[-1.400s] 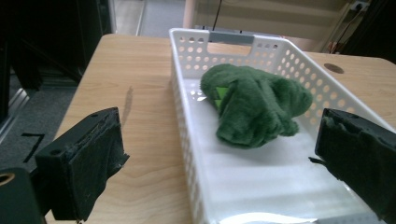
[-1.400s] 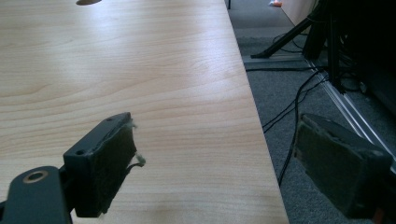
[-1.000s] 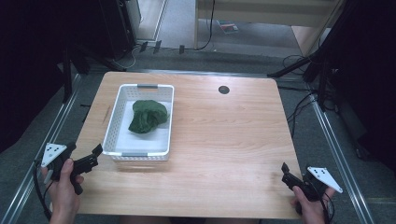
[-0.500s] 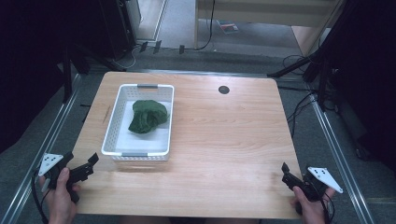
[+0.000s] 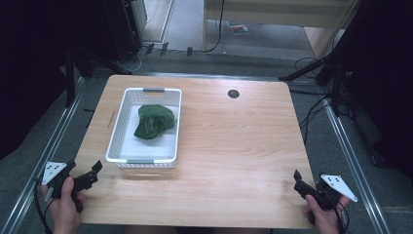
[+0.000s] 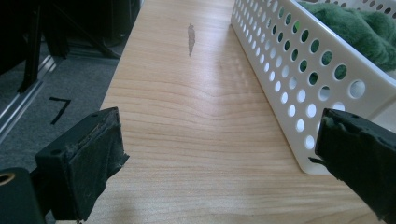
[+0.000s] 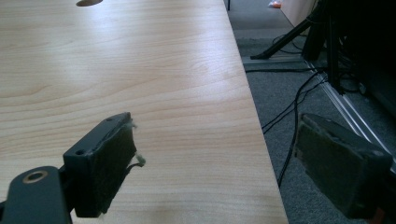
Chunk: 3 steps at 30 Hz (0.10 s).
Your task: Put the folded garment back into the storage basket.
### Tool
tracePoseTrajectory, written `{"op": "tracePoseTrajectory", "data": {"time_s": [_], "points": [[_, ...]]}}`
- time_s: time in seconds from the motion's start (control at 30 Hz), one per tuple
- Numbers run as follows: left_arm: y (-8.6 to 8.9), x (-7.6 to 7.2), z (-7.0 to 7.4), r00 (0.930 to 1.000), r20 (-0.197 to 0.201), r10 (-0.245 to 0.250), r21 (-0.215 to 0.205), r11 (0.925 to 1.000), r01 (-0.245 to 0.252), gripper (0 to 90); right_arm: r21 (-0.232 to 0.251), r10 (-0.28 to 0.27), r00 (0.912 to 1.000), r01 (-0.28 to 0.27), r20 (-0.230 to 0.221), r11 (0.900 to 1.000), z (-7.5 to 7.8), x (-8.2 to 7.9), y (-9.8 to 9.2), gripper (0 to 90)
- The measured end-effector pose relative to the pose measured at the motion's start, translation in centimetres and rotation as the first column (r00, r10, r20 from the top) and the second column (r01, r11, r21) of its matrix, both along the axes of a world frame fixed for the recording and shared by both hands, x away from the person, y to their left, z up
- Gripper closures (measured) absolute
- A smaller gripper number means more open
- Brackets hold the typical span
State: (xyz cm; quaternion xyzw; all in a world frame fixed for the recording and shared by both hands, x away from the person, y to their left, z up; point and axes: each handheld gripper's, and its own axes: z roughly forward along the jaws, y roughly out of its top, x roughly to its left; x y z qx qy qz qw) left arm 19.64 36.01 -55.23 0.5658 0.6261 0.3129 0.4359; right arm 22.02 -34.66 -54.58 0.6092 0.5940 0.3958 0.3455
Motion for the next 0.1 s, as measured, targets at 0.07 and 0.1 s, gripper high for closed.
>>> {"op": "tracePoseTrajectory", "data": {"time_s": [0.07, 0.1], "points": [[-0.13, 0.13, 0.0, 0.9998, -0.018, -0.012, 0.007, 0.9999, 0.012, 1.8, 0.0, -0.001, 1.0, 0.001, 0.0, 1.0, 0.0, 0.0, 0.0, 13.0], [-0.18, 0.21, 0.0, 0.9993, -0.029, -0.025, 0.007, 0.9997, 0.025, 1.8, 0.0, 0.0, 1.0, 0.0, 0.0, 1.0, 0.0, 0.0, 0.0, 13.0]]}}
